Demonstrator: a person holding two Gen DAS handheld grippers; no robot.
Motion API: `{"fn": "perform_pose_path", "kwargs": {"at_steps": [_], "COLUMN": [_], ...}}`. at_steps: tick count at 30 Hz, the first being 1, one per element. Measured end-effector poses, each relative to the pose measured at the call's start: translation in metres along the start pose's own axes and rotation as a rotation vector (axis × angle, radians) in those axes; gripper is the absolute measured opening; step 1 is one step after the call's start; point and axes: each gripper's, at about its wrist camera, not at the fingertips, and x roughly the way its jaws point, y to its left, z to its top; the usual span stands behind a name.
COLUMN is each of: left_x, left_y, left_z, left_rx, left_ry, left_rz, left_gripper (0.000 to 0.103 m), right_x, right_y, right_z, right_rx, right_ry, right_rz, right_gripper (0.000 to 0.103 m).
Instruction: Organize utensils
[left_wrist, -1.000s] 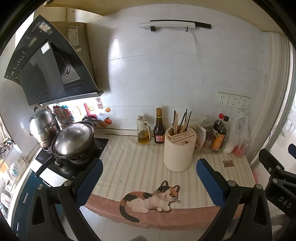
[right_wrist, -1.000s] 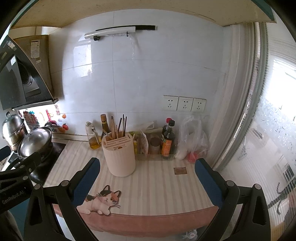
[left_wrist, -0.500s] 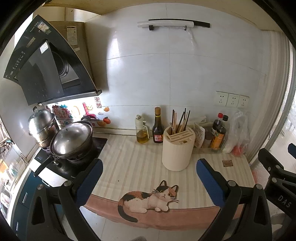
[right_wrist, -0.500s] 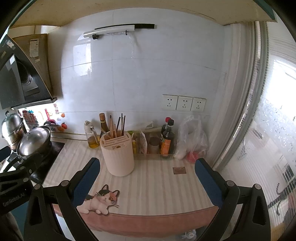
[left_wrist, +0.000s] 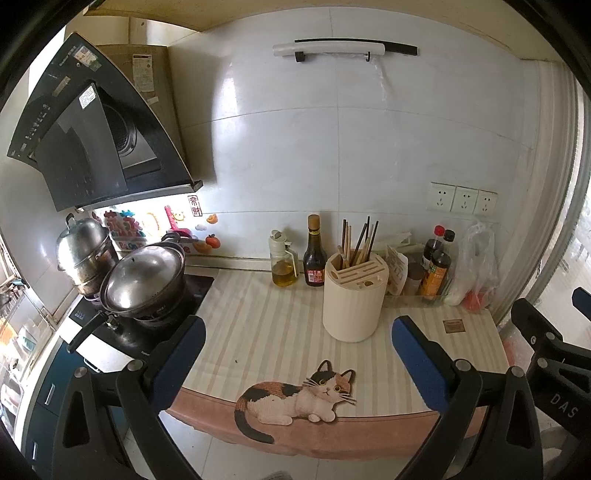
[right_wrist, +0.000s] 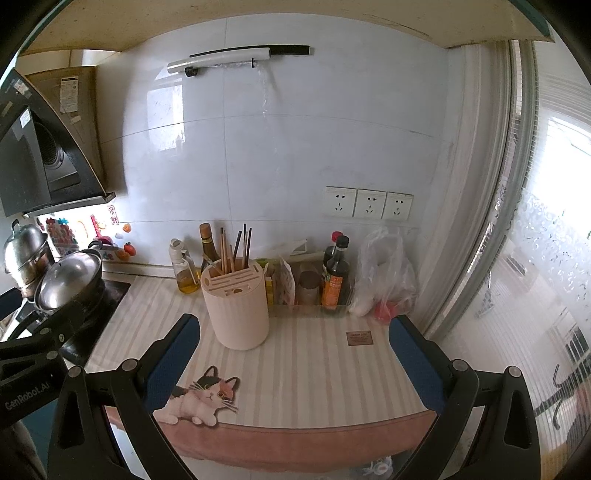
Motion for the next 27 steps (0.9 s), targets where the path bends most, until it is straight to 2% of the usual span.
{"fn": "perform_pose_path", "kwargs": {"at_steps": [27], "left_x": [0.0012], "left_y": [-0.0008], "left_z": [0.0017], "left_rx": [0.001], "left_ry": [0.002], "left_rz": [-0.008], "left_gripper": [0.103], "right_x": [0.0039], "right_y": [0.0019], "right_z": [-0.001], "right_rx": [0.005], "right_ry": [0.009], "right_rz": [0.006], "right_gripper": [0.103]}}
